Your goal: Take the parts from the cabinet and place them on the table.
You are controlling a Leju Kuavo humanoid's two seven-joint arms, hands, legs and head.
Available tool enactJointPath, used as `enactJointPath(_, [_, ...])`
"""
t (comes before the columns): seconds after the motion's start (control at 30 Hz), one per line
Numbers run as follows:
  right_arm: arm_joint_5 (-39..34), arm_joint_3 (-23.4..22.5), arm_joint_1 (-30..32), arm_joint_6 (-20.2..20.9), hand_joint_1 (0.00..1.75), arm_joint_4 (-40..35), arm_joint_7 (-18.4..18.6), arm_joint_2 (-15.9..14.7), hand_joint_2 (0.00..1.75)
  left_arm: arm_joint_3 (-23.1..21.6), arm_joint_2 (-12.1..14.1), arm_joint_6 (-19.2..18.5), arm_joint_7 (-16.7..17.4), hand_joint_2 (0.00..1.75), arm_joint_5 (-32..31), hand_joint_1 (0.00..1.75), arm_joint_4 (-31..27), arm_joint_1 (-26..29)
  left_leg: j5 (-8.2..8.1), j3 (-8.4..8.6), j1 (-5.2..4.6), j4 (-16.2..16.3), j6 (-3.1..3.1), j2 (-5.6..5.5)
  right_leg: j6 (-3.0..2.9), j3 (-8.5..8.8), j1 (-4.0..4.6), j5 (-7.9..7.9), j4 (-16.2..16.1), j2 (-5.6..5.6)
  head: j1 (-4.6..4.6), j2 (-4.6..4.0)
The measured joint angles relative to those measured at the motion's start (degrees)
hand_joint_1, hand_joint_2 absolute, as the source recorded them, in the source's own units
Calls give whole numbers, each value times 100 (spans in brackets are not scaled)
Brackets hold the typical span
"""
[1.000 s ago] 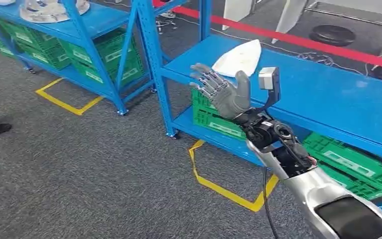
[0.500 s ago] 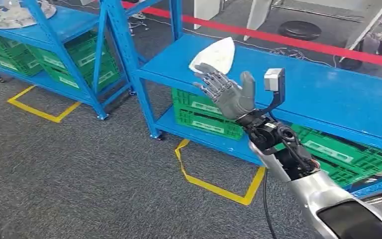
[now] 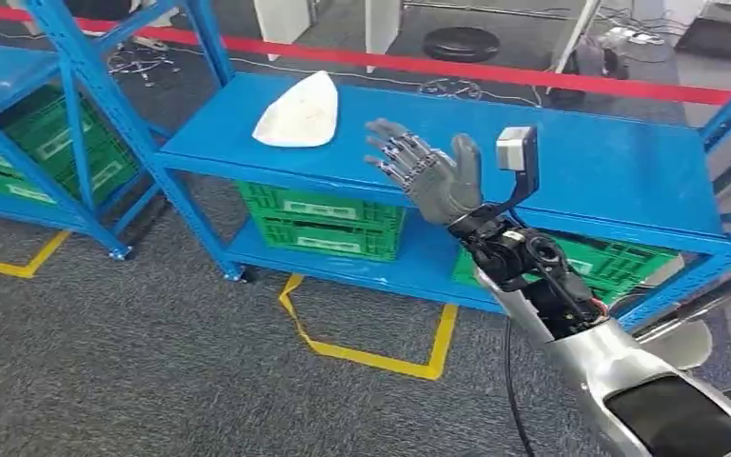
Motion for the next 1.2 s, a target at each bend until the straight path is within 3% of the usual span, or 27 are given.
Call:
enactJointPath(0.03, [13, -2, 8, -26, 0, -11, 2, 0, 0, 0, 2, 0, 0, 0, -7, 0, 0, -8, 5, 0, 8, -11, -33, 126, 23, -17, -18, 7, -1, 68, 11, 2])
enactJointPath(0.1, [22, -13, 26, -57, 0, -61, 9, 0, 0, -2, 0, 2, 0, 0, -13, 0, 0, -20, -7, 12, -33, -17, 1, 224, 102, -34, -64, 31, -31, 177, 4, 0])
enactJointPath(0.13, [22, -24, 28, -72, 0, -88, 11, -7, 0, 0, -24, 2, 0, 0, -13, 0, 2, -33, 22, 35, 14, -75, 36, 298, 140, -86, -23, 35, -32, 250, 7, 0])
enactJointPath(0.17, [20, -39, 44, -85, 0, -109, 15, -33, 0, -2, -24, 4, 0, 0, -17, 0, 0, -62, 36, 53, 28, -107, 48, 380, 149, -123, -30, -42, 59, 17, 4, 0])
enactJointPath(0.2, [22, -39, 23, -88, 0, -131, 35, -33, 0, -2, -31, 17, 0, 0, -17, 0, 0, -66, 29, 60, 25, -108, 74, 420, 189, -227, -16, -241, 311, -279, 94, 0])
enactJointPath(0.23, [22, -33, 15, -94, 0, -155, 50, -33, 0, -2, -39, 28, 0, 0, -20, 0, 0, -68, 19, 64, 17, -106, 98, 487, 213, -417, -38, -477, 743, -429, 111, 2])
enactJointPath(0.3, [22, -31, 21, -109, 0, -160, 74, -35, 0, -2, -48, 52, 0, 0, -24, 0, 0, -58, 12, 63, 18, -103, 101, 617, 260, -853, -72, -866, 1704, -523, 105, 0])
enactJointPath(0.33, [22, -35, 28, -127, 0, -160, 87, -35, 0, -2, -48, 55, 0, 0, -26, 0, 0, -56, 4, 66, 23, -102, 96, 681, 286, -957, -97, -881, 1929, -540, 118, 2])
enactJointPath(0.37, [22, -37, 31, -127, 0, -160, 94, -35, 0, -2, -55, 55, 0, 0, -28, 0, 0, -57, -8, 77, 29, -101, 81, 741, 306, -905, -119, -758, 1818, -552, 124, 2])
enactJointPath(0.43, [22, -37, 26, -127, 0, -166, 96, -37, 0, 0, -72, 57, 0, 0, -31, 0, 0, -61, -44, 121, 46, -93, 38, 856, 327, -442, -140, -271, 918, -640, 138, 2])
enactJointPath(0.47, [22, -41, 17, -116, 0, -181, 85, -37, 0, -2, -79, 61, 0, 0, -33, 0, 0, -69, -74, 154, 48, -83, 3, 914, 326, -126, -145, -9, 315, -828, 153, 2])
enactJointPath(0.5, [22, -48, -7, -109, 0, -181, 68, -37, 0, -2, -74, 76, 0, 0, -35, 0, 0, -75, -96, 164, 5, -77, -32, 946, 342, -19, -81, -105, 99, -1060, 172, 0])
enactJointPath(0.53, [24, -50, -41, -98, 0, -184, 59, -37, 0, -2, -81, 96, 0, 0, -35, 0, 2, -83, -112, 150, -19, -38, -58, 1008, 247, 46, -68, -116, 15, -1011, 177, 2])
enactJointPath(0.63, [39, -57, -32, -98, 0, -184, 44, -37, 0, -2, -77, 105, 0, 0, -37, 0, 0, -108, -111, 174, -25, -51, -124, 1213, 140, -23, -56, -94, 51, -819, 96, 2])
enactJointPath(0.67, [44, -59, -36, -100, 0, -195, 44, -35, 0, -2, -83, 105, 0, 0, -39, 0, 2, -129, -191, 162, -2, -8, -173, 1157, 97, 19, -100, -70, 17, -748, 90, 2])
enactJointPath(0.7, [48, -68, -69, -100, 0, -195, 31, -39, 0, -2, -92, 105, 0, 0, -41, 0, 2, -147, -343, 78, 21, 217, -189, 840, 74, 16, -97, -64, 13, -690, 59, 2])
enactJointPath(0.73, [61, -72, -92, -107, 0, -195, 35, -37, 0, -2, -94, 105, 0, 0, -44, 0, 2, -143, -540, -106, 30, 608, -187, 671, 36, 7, -98, -55, 13, -640, 52, 0])
enactJointPath(0.8, [76, -55, -84, -100, 0, -192, 39, -37, 0, -2, -88, 105, 0, 0, -44, 0, 2, -112, -932, -635, 16, 1637, -194, 529, 15, 3, -90, -58, 14, -484, 11, 2])
enactJointPath(0.83, [85, -55, -70, -101, 0, -190, 39, -37, 0, 0, -90, 107, 2, 0, -44, 0, 2, -104, -975, -817, 15, 1927, -185, 509, 11, 5, -81, -55, 14, -406, 5, 2])
enactJointPath(0.87, [103, -57, -66, -103, 0, -190, 37, -37, 0, 0, -94, 109, 11, 0, -44, 0, 2, -102, -862, -865, 15, 1916, -162, 505, 9, 8, -71, -54, 14, -319, 9, 2])
enactJointPath(0.93, [131, -57, -69, -100, 0, -190, 31, -37, 0, -2, -98, 116, 13, 0, -46, 0, 2, -114, -332, -536, 14, 1100, -93, 463, 9, 26, -58, -54, 15, -162, -2, 2])
enactJointPath(0.97, [138, -57, -71, -98, 0, -190, 28, -37, 0, 0, -94, 120, 13, 0, -48, 0, 2, -124, -68, -296, 10, 566, -48, 350, 10, 36, -56, -54, 15, -94, -7, 2])
enactJointPath(1.0, [140, -59, -73, -98, 0, -190, 28, -37, 0, -2, -75, 122, 13, 0, -52, 0, 2, -136, 63, -131, 7, 168, 1, 82, 14, 26, -70, -56, 15, -43, -7, 2])
enactJointPath(1.03, [146, -59, -91, -96, 0, -190, 28, -37, 0, -2, -72, 125, 11, 0, -52, 0, 2, -136, 17, -61, 41, 4, 3, 52, 41, -11, -24, -64, 46, 39, -4, 0])
enactJointPath(1.13, [164, -66, -100, -79, 0, -188, 31, -37, 0, -2, -70, 157, 13, 0, -52, 0, 0, -151, 7, -40, -14, -1, 6, 210, 158, -38, -93, -33, -1, 205, -4, 0])
enactJointPath(1.17, [164, -79, -105, -70, 0, -188, 31, -39, 0, -2, -110, 155, 13, 0, -55, 0, 4, -163, 34, -4, 51, -67, 34, 299, 185, -63, -57, -57, 14, 173, -11, 2])
enactJointPath(1.2, [164, -90, -125, -65, 0, -188, 28, -39, 0, -2, -83, 155, 13, 0, -52, 0, 2, -168, 37, 26, 46, -88, 47, 339, 218, -133, -27, -166, 140, -203, 22, 0])
